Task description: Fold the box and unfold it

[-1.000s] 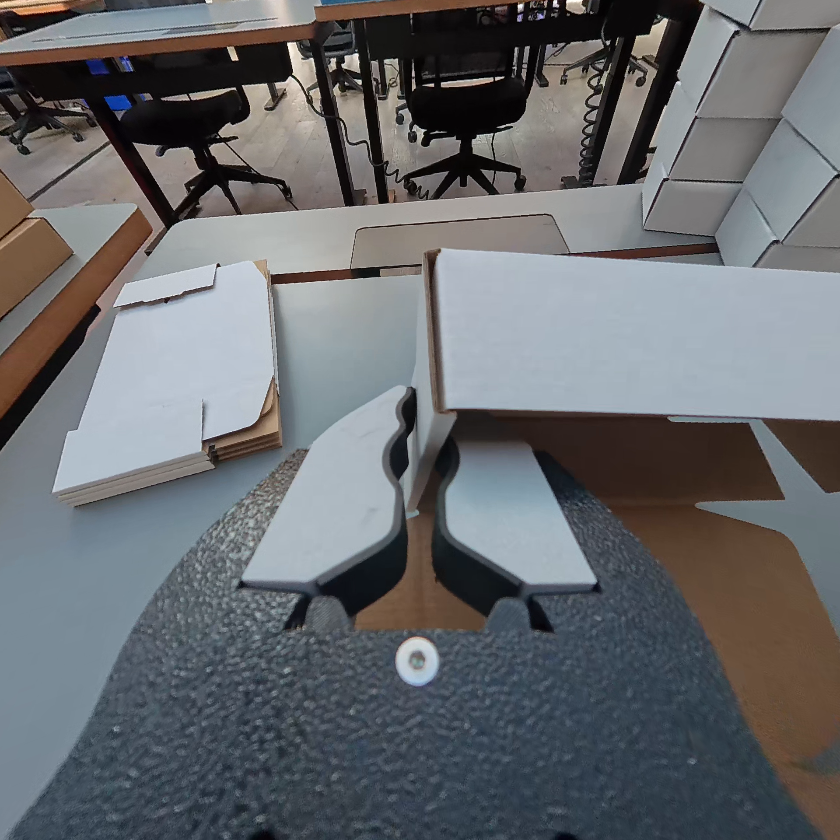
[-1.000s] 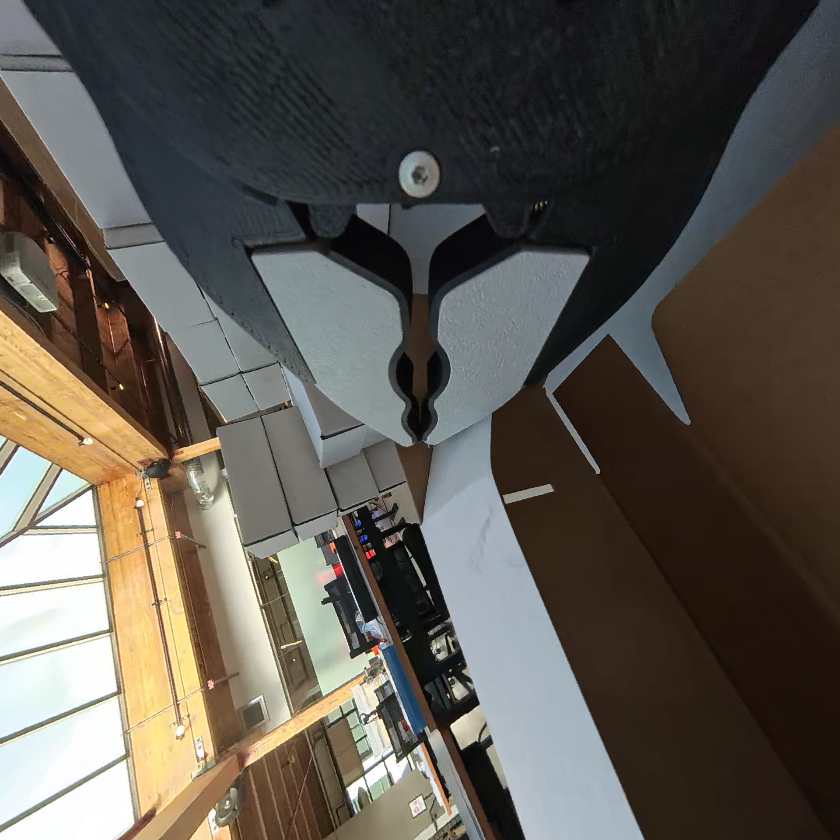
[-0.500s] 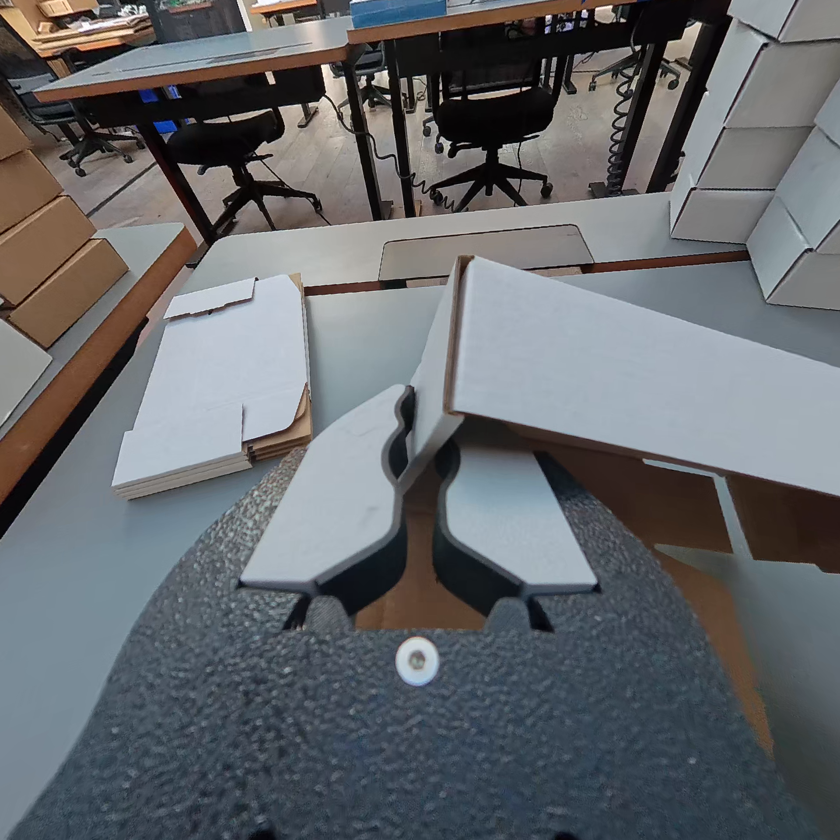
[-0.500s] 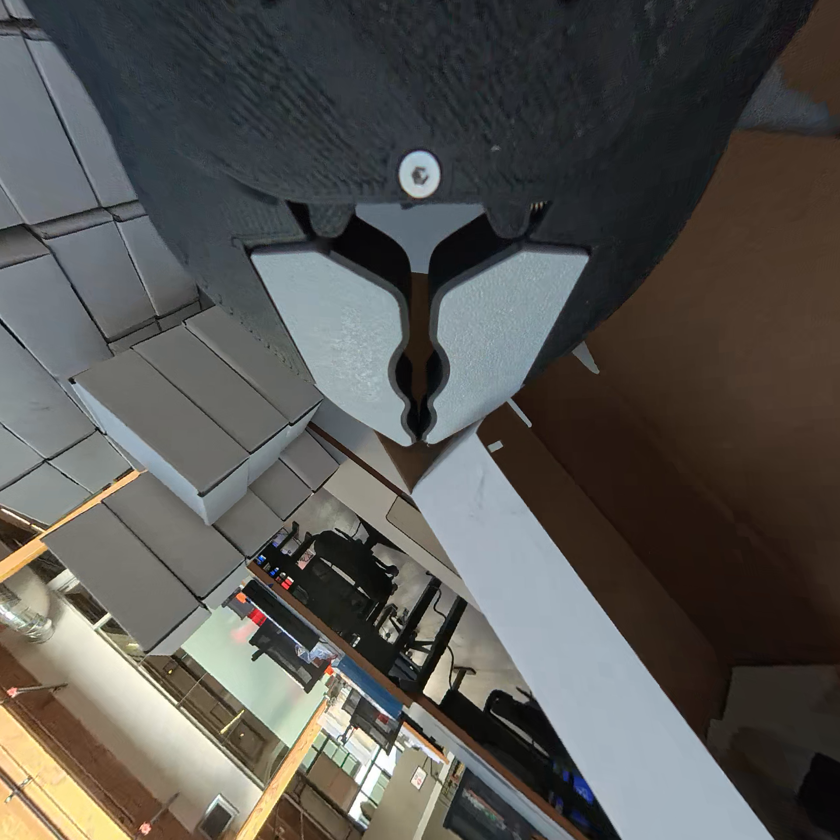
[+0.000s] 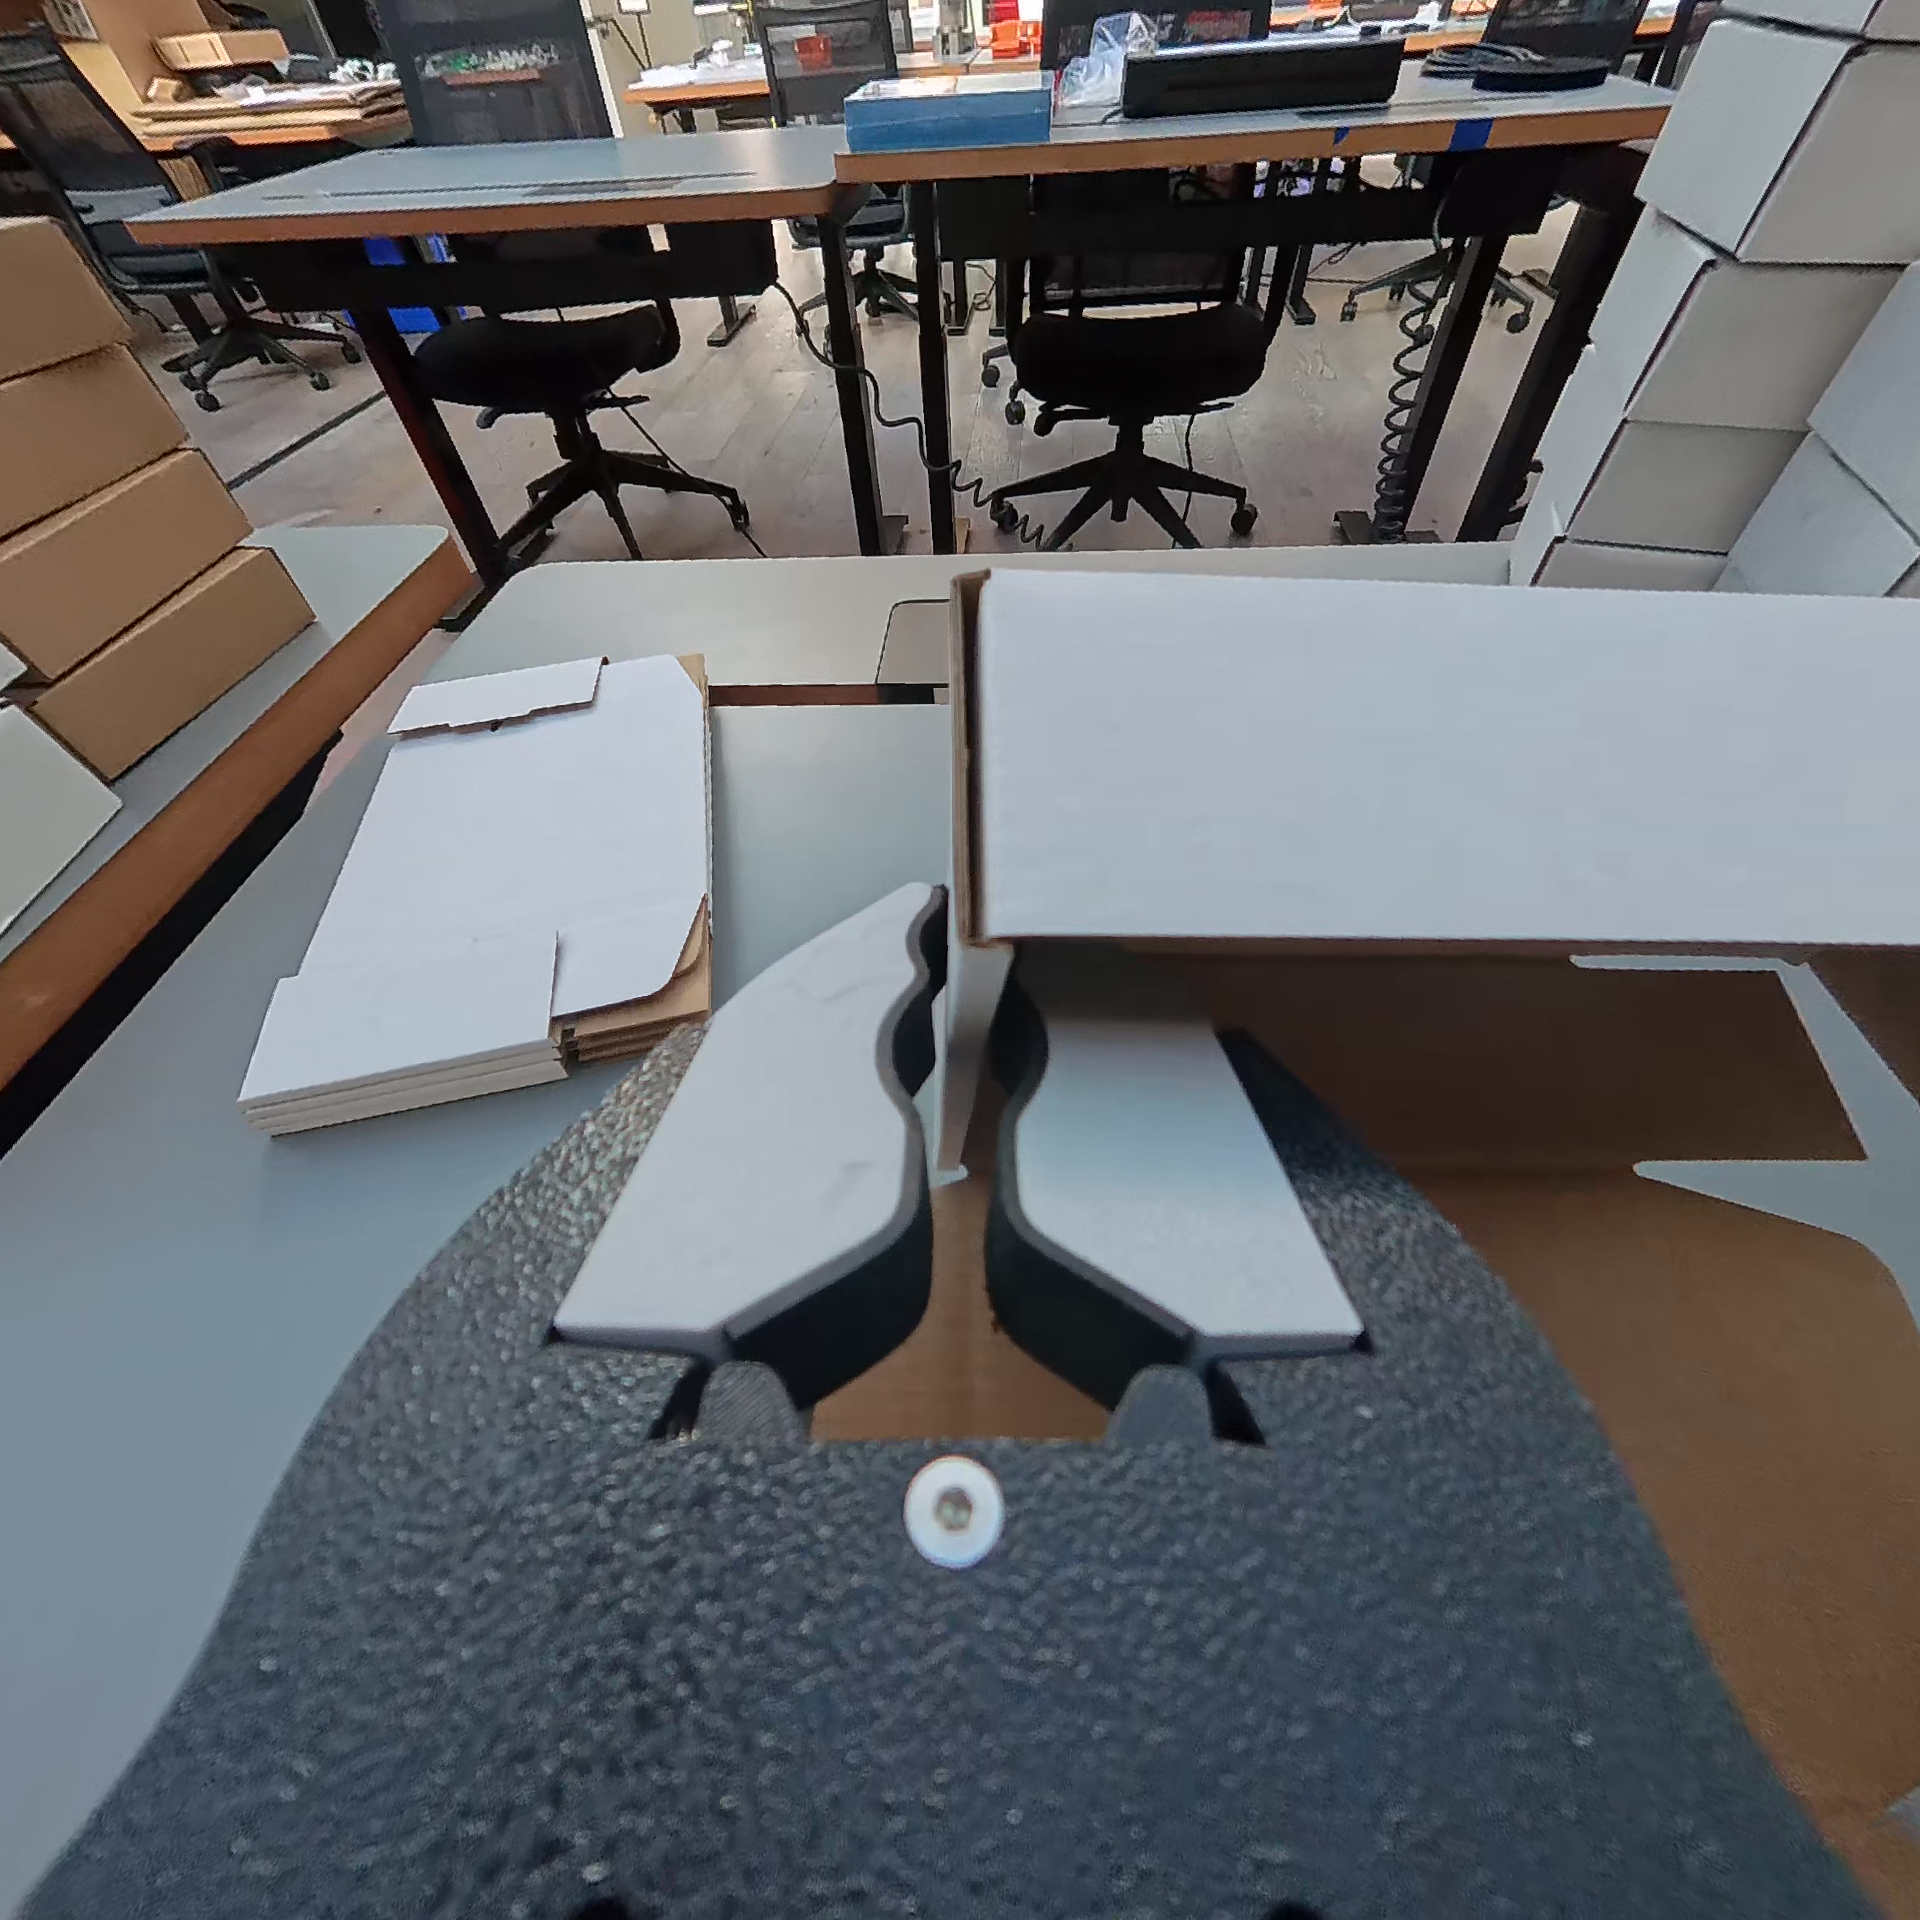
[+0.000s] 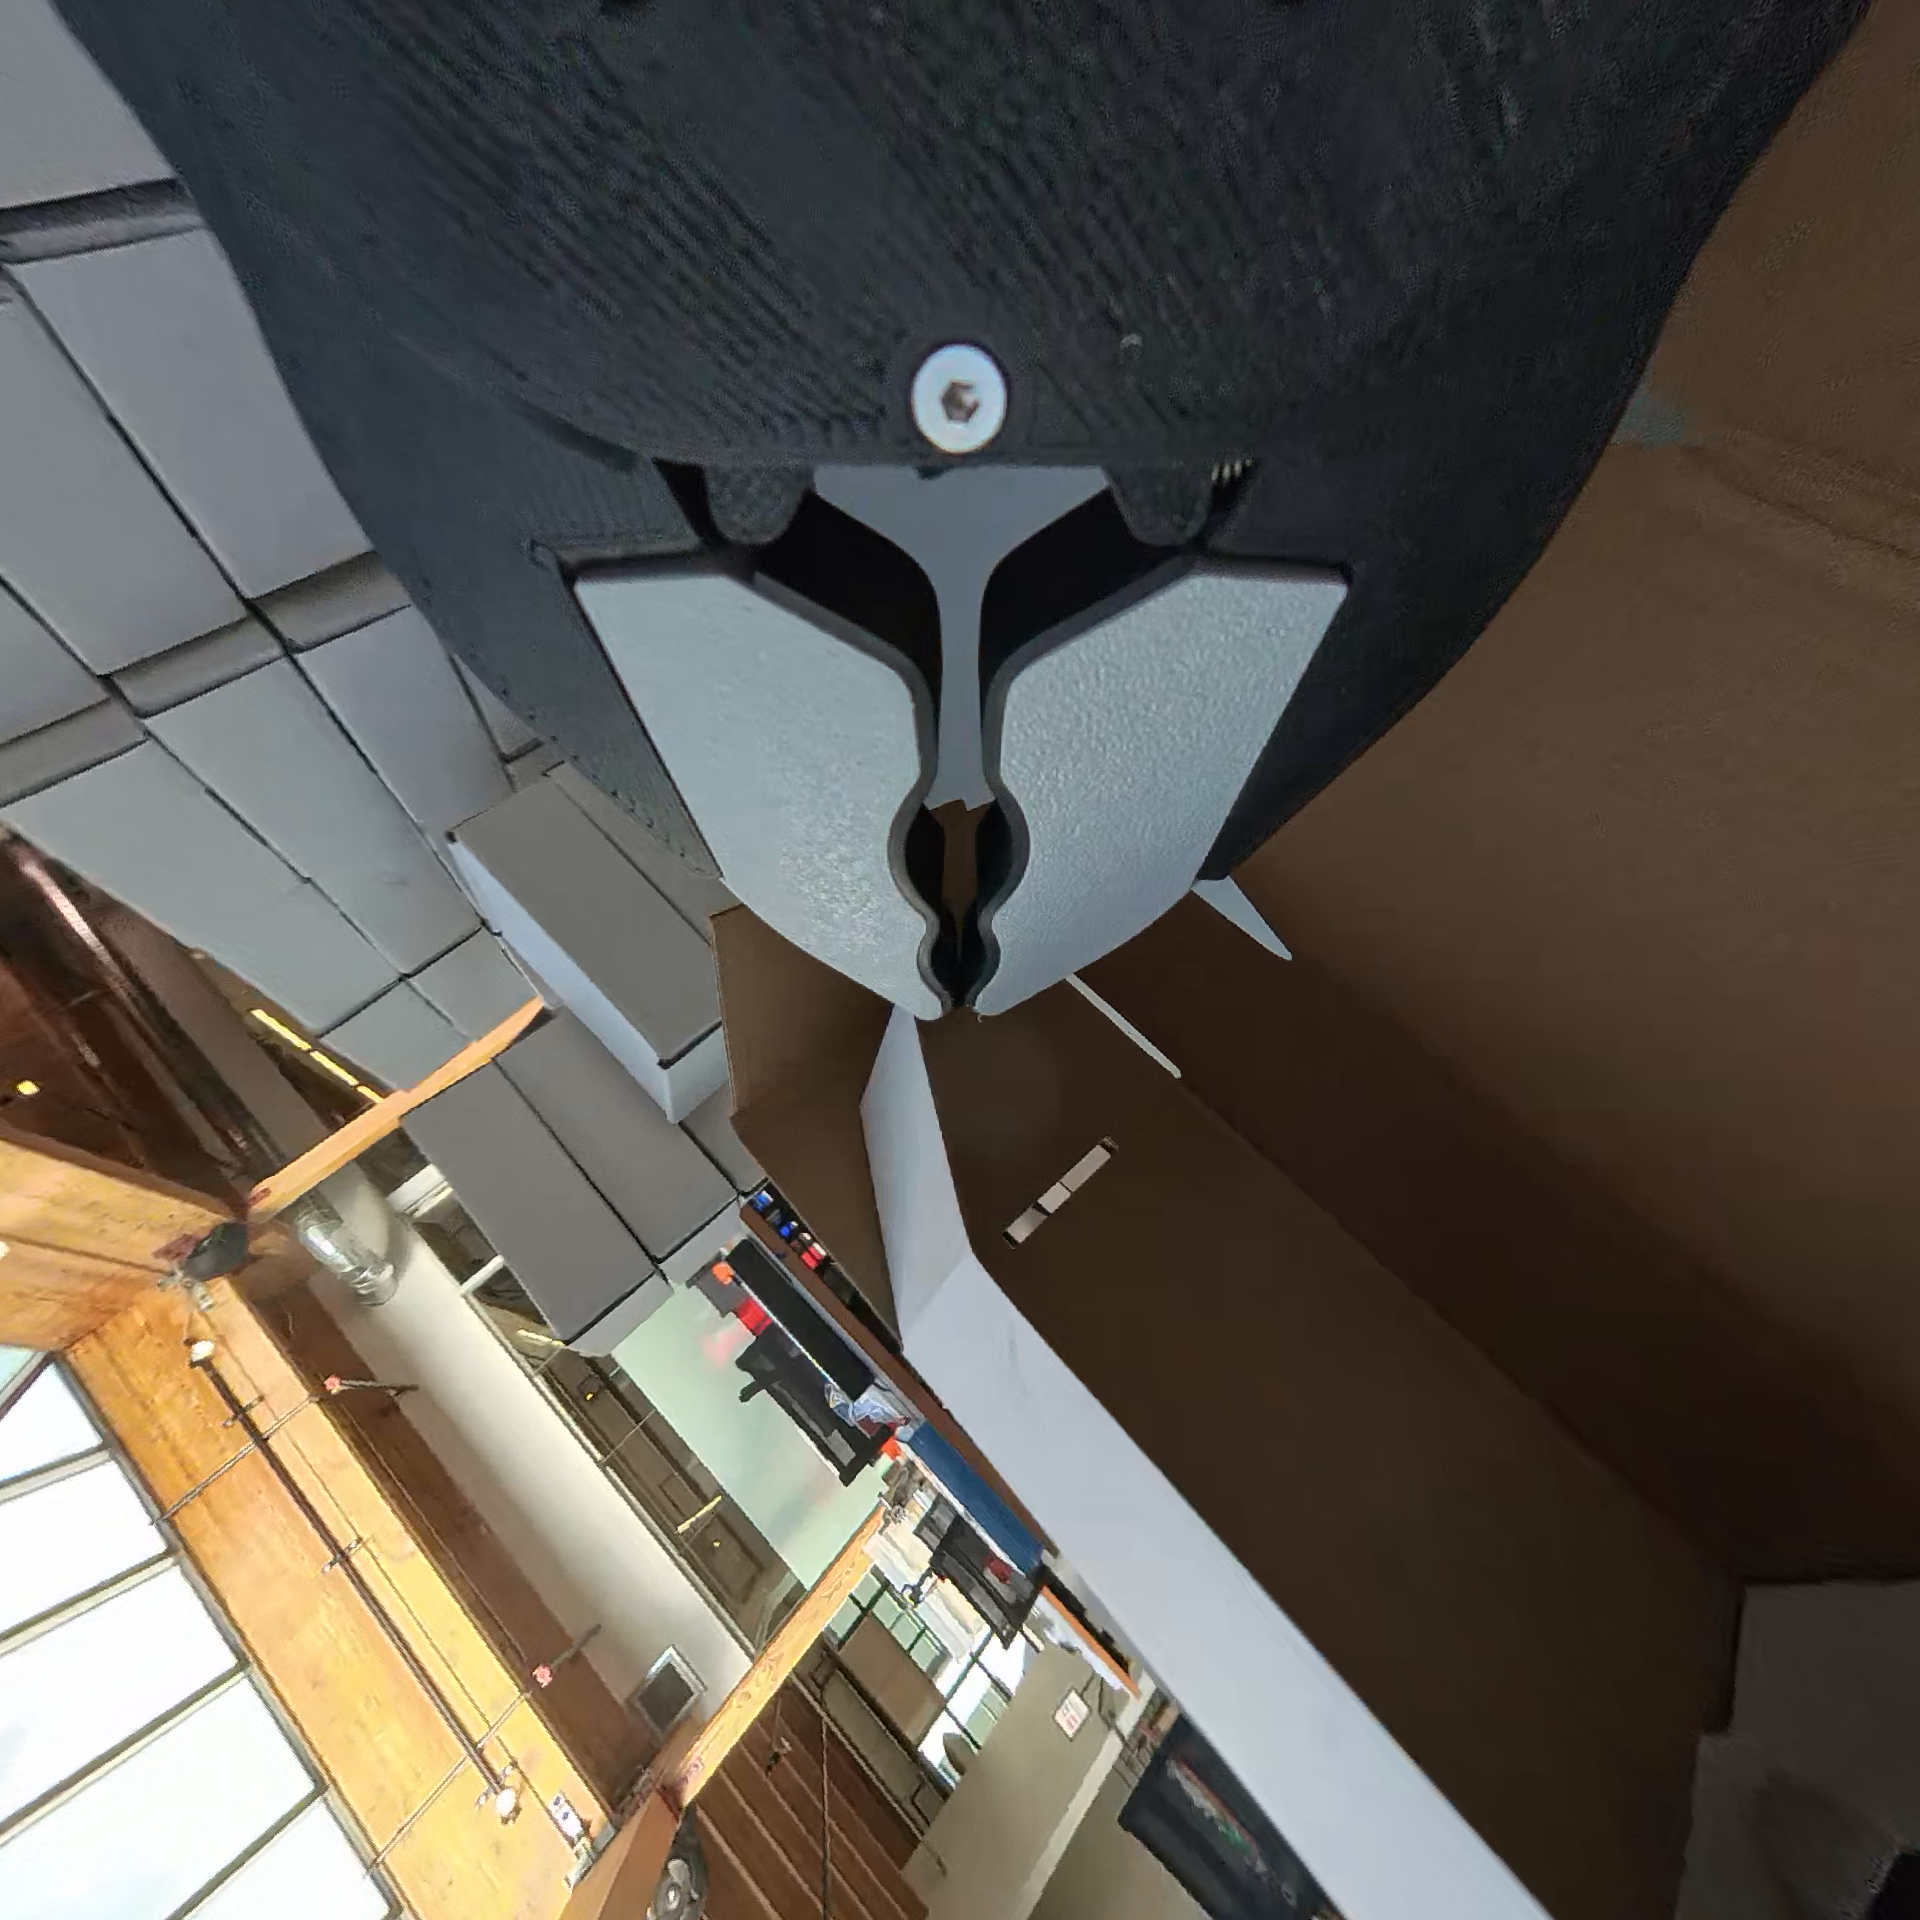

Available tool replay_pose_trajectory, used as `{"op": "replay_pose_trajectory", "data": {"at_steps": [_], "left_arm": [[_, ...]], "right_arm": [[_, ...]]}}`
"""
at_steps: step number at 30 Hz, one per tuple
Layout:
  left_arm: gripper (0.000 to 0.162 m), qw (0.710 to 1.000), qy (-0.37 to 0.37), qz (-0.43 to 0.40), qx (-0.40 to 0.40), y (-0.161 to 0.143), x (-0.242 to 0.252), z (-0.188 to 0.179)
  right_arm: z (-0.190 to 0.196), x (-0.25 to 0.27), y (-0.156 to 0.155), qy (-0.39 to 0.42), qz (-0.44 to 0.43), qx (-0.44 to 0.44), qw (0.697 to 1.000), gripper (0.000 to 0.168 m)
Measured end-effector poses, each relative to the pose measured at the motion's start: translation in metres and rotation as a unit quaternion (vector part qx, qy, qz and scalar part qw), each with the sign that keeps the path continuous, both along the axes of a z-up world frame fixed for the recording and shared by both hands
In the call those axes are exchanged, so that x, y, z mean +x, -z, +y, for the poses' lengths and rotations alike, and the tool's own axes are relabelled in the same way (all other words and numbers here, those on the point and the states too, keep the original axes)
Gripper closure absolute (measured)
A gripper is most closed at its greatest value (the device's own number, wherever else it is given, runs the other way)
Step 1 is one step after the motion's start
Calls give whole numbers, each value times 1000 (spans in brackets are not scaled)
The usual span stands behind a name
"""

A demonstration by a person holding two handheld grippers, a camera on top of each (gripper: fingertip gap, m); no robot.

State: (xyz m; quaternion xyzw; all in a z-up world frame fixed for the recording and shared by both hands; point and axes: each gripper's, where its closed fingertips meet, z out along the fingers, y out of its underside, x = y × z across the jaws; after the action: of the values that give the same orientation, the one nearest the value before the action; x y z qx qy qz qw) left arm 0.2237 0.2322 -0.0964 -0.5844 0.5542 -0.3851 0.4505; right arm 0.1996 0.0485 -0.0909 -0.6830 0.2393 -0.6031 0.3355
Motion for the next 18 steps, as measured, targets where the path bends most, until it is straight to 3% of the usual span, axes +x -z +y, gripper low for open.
{"op": "replay_pose_trajectory", "data": {"at_steps": [3,14,18], "left_arm": [[157,1000,1,0,-6,1,-1,1],[157,1000,0,13,3,12,-1,0],[157,1000,-1,10,-11,10,-3,0]], "right_arm": [[-3,1,-9,-16,15,109,994,168],[-13,-9,-51,16,-92,23,995,168],[-4,7,-26,11,-13,-14,1000,168]]}}
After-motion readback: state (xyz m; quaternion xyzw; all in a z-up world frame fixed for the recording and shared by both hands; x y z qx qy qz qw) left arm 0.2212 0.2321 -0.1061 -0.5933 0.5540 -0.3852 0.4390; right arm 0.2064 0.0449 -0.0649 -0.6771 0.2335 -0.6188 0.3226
